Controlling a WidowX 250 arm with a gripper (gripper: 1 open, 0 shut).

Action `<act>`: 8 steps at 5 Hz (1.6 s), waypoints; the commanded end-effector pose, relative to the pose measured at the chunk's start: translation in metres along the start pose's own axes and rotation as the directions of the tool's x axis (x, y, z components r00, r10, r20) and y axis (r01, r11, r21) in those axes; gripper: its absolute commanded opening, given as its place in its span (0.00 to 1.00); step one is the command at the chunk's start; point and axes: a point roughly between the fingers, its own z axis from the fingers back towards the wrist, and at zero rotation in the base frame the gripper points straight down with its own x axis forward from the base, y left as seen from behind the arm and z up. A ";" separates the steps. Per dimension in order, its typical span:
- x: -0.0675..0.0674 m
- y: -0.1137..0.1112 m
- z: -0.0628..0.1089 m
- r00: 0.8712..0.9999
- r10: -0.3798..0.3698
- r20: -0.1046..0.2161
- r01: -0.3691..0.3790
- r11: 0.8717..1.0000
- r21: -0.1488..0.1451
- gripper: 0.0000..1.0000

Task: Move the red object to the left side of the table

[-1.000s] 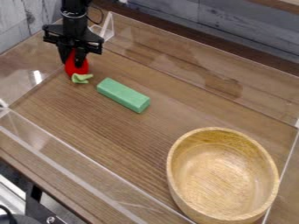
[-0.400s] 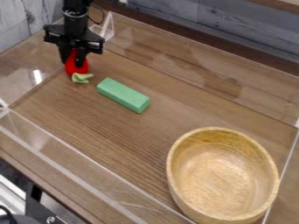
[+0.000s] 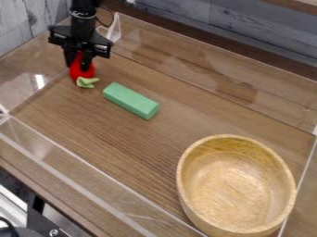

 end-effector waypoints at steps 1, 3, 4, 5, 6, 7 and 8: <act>-0.003 -0.002 -0.005 1.000 0.009 -0.011 -0.009 1.000 0.000 0.00; -0.003 -0.005 -0.011 1.000 0.007 -0.025 -0.007 1.000 0.003 0.00; -0.004 -0.006 -0.014 0.999 0.006 -0.031 -0.006 1.000 0.004 0.00; -0.004 -0.006 -0.017 0.999 0.005 -0.038 -0.004 1.000 0.004 0.00; -0.005 -0.008 -0.019 0.999 0.003 -0.045 -0.003 1.000 0.004 0.00; -0.006 -0.009 -0.021 0.999 0.002 -0.052 -0.002 1.000 0.003 0.00; -0.006 -0.010 -0.023 0.998 0.001 -0.059 -0.001 1.000 0.003 0.00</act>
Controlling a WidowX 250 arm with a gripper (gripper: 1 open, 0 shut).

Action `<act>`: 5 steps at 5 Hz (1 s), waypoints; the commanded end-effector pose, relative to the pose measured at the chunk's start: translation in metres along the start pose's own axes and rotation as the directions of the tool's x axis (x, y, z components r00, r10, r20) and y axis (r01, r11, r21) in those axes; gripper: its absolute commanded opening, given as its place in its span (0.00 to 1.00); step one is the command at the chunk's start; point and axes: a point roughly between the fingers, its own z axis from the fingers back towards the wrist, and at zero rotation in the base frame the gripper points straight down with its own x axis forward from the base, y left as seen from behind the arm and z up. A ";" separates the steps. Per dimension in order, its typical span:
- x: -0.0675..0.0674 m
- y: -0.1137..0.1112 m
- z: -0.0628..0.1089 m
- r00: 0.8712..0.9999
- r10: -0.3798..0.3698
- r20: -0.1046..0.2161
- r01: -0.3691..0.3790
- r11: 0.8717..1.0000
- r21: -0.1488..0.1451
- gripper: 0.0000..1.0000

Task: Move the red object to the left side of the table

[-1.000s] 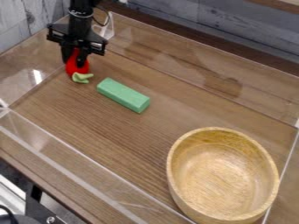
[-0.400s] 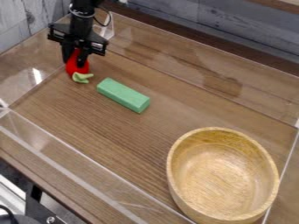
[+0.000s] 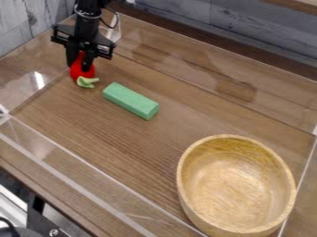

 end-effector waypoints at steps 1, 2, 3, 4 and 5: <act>-0.012 -0.005 -0.015 0.998 0.003 -0.056 -0.003 1.000 -0.006 0.00; -0.012 -0.005 -0.015 0.998 0.002 -0.063 -0.003 1.000 -0.007 0.00; -0.012 -0.006 -0.015 0.998 0.002 -0.070 -0.002 1.000 -0.008 0.00; -0.012 -0.006 -0.015 0.997 0.001 -0.076 -0.002 1.000 -0.009 0.00; -0.012 -0.006 -0.014 0.997 0.001 -0.083 -0.002 1.000 -0.009 0.00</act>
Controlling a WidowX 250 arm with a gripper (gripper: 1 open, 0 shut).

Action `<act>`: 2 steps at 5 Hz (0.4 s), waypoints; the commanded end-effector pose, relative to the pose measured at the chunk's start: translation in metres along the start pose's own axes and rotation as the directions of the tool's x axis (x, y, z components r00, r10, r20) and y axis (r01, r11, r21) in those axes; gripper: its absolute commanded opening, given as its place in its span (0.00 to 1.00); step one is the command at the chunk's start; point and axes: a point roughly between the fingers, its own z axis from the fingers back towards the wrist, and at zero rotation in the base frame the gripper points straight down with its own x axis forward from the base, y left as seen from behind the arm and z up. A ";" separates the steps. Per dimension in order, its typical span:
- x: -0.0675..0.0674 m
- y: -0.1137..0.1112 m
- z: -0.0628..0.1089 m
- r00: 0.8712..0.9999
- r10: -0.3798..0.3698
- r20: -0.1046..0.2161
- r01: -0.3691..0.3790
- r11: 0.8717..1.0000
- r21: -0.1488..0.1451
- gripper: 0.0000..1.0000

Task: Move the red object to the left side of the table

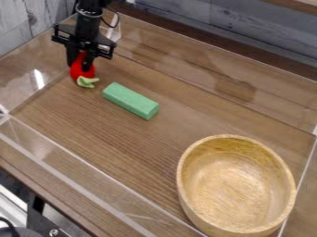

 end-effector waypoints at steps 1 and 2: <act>-0.012 -0.006 -0.013 0.998 -0.001 -0.056 0.000 1.000 -0.015 0.00; -0.012 -0.006 -0.012 0.998 -0.001 -0.063 0.000 1.000 -0.015 0.00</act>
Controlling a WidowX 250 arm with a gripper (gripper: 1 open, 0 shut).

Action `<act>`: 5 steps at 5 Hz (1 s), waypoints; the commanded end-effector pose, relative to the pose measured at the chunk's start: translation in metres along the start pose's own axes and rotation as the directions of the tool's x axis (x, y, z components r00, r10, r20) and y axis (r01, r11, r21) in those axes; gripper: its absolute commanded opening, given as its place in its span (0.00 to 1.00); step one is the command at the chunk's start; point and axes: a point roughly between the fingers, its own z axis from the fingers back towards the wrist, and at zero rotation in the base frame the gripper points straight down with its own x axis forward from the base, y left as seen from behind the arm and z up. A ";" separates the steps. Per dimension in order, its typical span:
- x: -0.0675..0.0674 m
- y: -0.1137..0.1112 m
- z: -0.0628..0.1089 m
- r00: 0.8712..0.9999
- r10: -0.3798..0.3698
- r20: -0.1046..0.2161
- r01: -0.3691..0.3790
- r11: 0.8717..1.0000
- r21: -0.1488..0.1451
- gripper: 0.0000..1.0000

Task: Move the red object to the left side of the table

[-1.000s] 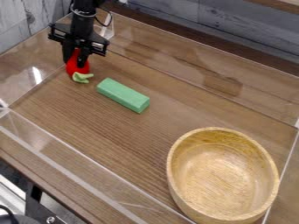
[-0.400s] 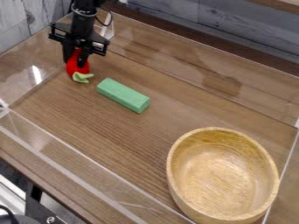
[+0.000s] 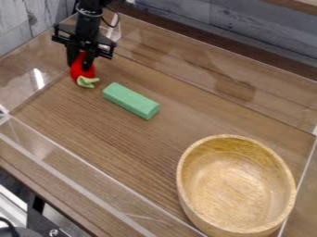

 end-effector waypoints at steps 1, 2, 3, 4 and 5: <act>-0.010 -0.006 -0.012 0.999 -0.002 -0.051 0.001 1.000 -0.015 0.00; -0.008 -0.006 -0.010 0.998 -0.004 -0.057 0.003 1.000 -0.016 0.00; -0.006 -0.007 -0.010 0.998 -0.006 -0.062 0.005 1.000 -0.016 0.00; -0.005 -0.008 -0.009 0.998 -0.008 -0.068 0.006 1.000 -0.017 0.00; -0.004 -0.010 -0.007 0.997 -0.010 -0.073 0.009 1.000 -0.018 0.00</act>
